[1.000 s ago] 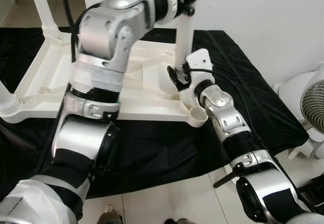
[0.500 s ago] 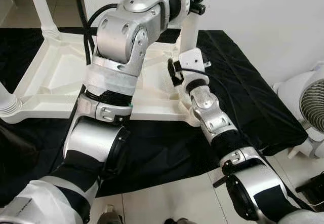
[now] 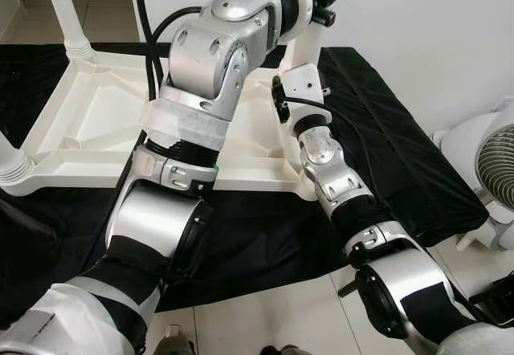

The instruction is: Building children table

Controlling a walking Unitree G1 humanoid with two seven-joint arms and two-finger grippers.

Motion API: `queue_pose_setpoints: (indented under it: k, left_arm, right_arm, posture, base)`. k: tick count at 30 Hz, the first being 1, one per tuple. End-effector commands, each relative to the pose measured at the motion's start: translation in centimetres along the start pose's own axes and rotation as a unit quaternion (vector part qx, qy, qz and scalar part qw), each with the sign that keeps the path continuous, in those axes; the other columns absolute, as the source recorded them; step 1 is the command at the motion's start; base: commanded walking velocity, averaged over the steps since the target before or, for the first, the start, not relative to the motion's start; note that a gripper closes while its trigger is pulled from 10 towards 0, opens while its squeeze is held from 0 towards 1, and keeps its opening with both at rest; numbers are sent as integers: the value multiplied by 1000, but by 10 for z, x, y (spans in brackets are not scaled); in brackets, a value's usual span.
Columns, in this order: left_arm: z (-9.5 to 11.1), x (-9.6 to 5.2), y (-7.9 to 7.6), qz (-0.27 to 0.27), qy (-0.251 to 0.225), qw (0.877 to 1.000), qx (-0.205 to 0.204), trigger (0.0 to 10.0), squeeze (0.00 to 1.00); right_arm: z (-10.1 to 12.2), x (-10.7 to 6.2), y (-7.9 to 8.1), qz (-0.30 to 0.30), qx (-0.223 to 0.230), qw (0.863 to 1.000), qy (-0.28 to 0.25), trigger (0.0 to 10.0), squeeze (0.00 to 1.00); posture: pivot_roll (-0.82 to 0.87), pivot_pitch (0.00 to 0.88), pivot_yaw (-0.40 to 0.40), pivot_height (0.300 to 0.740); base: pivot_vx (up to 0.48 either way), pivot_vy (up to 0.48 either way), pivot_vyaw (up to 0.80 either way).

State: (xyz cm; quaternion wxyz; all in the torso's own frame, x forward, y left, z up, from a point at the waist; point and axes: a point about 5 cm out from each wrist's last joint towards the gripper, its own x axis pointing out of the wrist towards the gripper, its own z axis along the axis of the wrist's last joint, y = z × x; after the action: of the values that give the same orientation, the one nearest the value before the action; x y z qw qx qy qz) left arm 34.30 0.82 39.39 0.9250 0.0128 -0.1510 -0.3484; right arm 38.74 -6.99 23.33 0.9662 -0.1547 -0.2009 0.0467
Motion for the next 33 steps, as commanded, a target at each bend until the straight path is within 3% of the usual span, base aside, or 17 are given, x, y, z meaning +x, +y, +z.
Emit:
queue_pose_setpoints:
  k: [1,5,6,7,8,9,10,17,18,19,23,25,33]
  left_arm:
    - [8,2,-7,3,-22,1000,11,10000,0]
    - [5,3,-8,0,-20,1000,15,10000,0]
    - [5,3,-8,-3,-23,999,26,10000,0]
    - [4,3,-8,-6,-26,999,33,10000,0]
    - [4,3,-8,-6,-26,999,33,10000,0]
    - [4,3,-9,-10,-28,999,34,10000,0]
    - [3,3,-9,-12,-33,999,19,10000,1000]
    - [5,1,-10,-25,-57,998,-10,10000,1000]
    - [6,0,-11,-31,-64,997,-10,10000,306]
    - [10,-5,-16,-50,-87,994,-32,10000,0]
    - [13,-10,-18,-62,-104,991,-49,10000,0]
    - [13,-19,-19,-72,-122,986,-83,10000,0]
    - [0,-24,-10,-55,-123,984,-113,10000,0]
  right_arm:
    - [-7,-2,3,6,-11,1000,12,0,0]
    - [-10,-3,3,3,-9,1000,17,0,0]
    - [-11,-3,3,0,-6,1000,20,1216,0]
    - [-11,-3,2,-2,-3,1000,21,9020,0]
    - [-11,-3,2,-2,-3,1000,21,9020,0]
    - [-11,-3,2,-5,1,1000,24,10000,0]
    - [-11,-2,1,-7,8,1000,24,10000,0]
    - [-9,-1,1,-7,35,999,24,10000,0]
    - [-9,-1,1,-7,41,999,26,10000,0]
    - [-9,0,1,-9,58,998,30,10000,0]
    - [-9,1,0,-12,64,997,31,10000,0]
    - [-9,2,-3,-21,92,995,40,10000,0]
    - [-11,3,-8,-42,166,984,57,10000,0]
  posture:
    - [149,39,-72,740]
    - [147,39,-71,740]
    - [147,40,-71,740]
    - [147,40,-71,740]
    - [147,40,-71,740]
    - [146,42,-73,740]
    - [144,44,-74,740]
    - [141,50,-80,740]
    - [141,50,-80,740]
    - [138,53,-81,740]
    - [136,51,-81,740]
    - [128,48,-81,740]
    - [115,41,-81,740]
  base:
    - [0,0,0]
    - [0,0,0]
    - [0,0,0]
    - [0,0,0]
    - [0,0,0]
    - [0,0,0]
    - [0,0,0]
    - [0,0,0]
    - [0,0,0]
    - [0,0,0]
    - [0,0,0]
    - [0,0,0]
    - [0,0,0]
